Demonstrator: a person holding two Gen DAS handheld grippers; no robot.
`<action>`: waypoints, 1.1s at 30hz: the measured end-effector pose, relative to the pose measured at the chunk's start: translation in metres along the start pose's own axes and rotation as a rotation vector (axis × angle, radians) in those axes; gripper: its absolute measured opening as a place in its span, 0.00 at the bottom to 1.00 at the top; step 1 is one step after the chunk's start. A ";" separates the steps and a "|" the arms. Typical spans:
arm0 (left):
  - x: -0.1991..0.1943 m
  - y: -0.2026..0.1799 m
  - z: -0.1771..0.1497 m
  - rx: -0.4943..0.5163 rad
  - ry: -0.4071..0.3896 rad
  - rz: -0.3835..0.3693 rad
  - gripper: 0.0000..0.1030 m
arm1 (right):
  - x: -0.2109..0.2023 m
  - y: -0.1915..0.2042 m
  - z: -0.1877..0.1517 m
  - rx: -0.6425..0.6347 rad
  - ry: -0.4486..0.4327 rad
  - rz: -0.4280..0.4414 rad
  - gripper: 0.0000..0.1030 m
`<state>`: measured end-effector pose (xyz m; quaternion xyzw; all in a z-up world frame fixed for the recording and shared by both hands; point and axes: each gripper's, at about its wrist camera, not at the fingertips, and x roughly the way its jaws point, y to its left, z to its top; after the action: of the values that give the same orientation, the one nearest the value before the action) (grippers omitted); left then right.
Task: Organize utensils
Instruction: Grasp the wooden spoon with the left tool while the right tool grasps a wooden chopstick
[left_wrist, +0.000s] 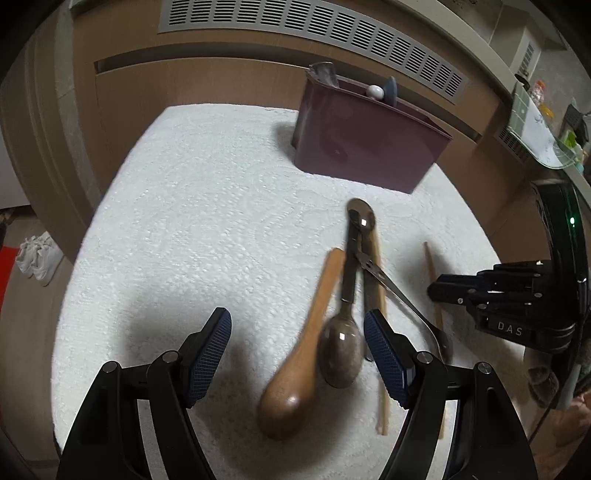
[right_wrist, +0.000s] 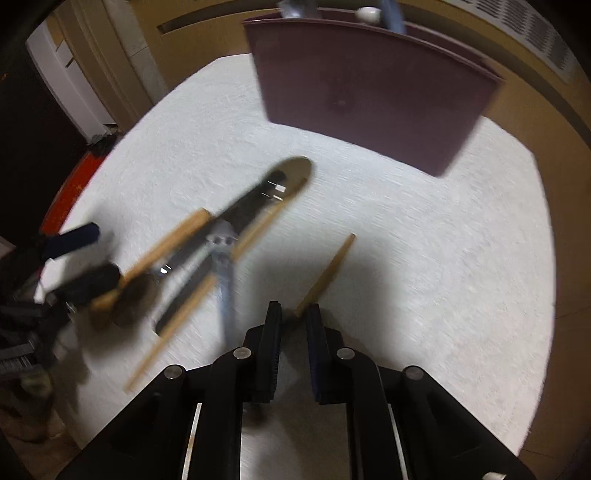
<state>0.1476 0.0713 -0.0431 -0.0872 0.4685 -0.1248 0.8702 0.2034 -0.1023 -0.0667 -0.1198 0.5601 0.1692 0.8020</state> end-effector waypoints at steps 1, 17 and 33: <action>0.000 -0.002 -0.002 0.010 0.007 -0.024 0.73 | -0.005 -0.008 -0.008 -0.006 -0.013 -0.021 0.13; 0.032 -0.032 0.041 0.285 0.175 0.012 0.36 | -0.017 -0.039 -0.045 0.076 -0.129 0.021 0.47; 0.042 0.011 0.040 0.252 0.142 0.231 0.39 | -0.017 -0.046 -0.063 0.214 -0.173 0.051 0.99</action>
<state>0.2045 0.0701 -0.0577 0.0859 0.5163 -0.0874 0.8476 0.1632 -0.1709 -0.0725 -0.0043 0.5064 0.1386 0.8511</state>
